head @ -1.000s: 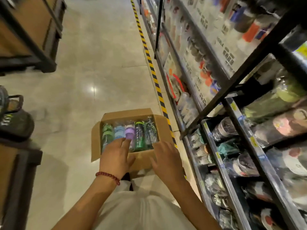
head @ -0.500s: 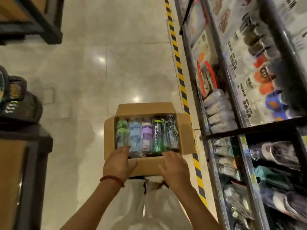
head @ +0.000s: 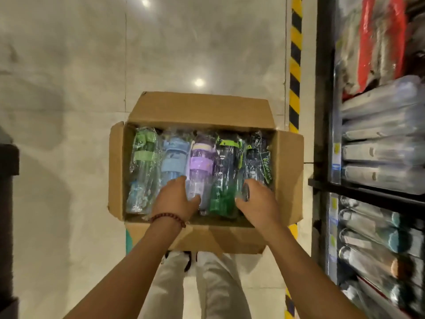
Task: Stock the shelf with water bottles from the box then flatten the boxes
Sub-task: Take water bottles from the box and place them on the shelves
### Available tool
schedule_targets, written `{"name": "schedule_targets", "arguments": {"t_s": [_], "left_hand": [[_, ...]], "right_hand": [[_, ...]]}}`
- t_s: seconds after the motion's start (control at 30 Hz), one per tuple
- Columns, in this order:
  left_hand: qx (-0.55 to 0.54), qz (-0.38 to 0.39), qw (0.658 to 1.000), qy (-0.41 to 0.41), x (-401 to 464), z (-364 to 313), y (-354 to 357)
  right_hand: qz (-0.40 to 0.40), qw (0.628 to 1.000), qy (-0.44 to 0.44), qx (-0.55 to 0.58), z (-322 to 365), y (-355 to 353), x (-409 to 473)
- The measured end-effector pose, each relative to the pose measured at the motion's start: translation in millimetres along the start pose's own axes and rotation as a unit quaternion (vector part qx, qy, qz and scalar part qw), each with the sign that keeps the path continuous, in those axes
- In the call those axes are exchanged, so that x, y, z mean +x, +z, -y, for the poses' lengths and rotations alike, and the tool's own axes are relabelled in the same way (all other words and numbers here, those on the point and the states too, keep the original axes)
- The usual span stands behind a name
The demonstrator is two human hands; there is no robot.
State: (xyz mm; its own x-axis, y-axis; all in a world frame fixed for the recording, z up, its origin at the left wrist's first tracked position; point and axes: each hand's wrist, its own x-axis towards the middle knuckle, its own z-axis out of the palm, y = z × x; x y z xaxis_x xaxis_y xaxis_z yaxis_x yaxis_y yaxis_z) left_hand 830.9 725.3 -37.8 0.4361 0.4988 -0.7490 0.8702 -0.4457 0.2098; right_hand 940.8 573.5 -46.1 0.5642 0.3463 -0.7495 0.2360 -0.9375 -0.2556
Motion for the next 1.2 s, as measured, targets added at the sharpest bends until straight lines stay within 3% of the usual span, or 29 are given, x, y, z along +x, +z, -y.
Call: {"name": "schedule_targets", "arguments": {"t_s": [0.13, 0.33, 0.47, 0.57, 0.9, 1.2], "left_hand": [[-0.012, 0.012, 0.999, -0.037, 52.0, 1.1, 41.1], [-0.001, -0.017, 0.998, -0.055, 91.7, 5.8, 74.6], [-0.117, -0.003, 0.986, -0.117, 106.6, -1.1, 90.5], [-0.136, -0.009, 0.980, -0.143, 113.8, -3.6, 96.3], [-0.213, 0.023, 0.967, -0.137, 104.0, -2.1, 77.3], [-0.238, 0.016, 0.965, -0.112, 41.9, 14.1, 42.0]], "right_hand": [[0.016, 1.000, 0.008, 0.018, -10.2, 30.0, 53.5], [0.060, 0.985, 0.088, 0.139, -1.4, 77.8, 99.8], [0.033, 0.973, 0.136, 0.181, -0.5, 86.5, 117.7], [0.019, 0.963, 0.149, 0.224, -5.0, 91.6, 125.8], [0.013, 0.923, 0.166, 0.347, -3.9, 80.2, 112.8], [-0.026, 0.903, 0.131, 0.408, 14.0, 63.6, 40.6]]}}
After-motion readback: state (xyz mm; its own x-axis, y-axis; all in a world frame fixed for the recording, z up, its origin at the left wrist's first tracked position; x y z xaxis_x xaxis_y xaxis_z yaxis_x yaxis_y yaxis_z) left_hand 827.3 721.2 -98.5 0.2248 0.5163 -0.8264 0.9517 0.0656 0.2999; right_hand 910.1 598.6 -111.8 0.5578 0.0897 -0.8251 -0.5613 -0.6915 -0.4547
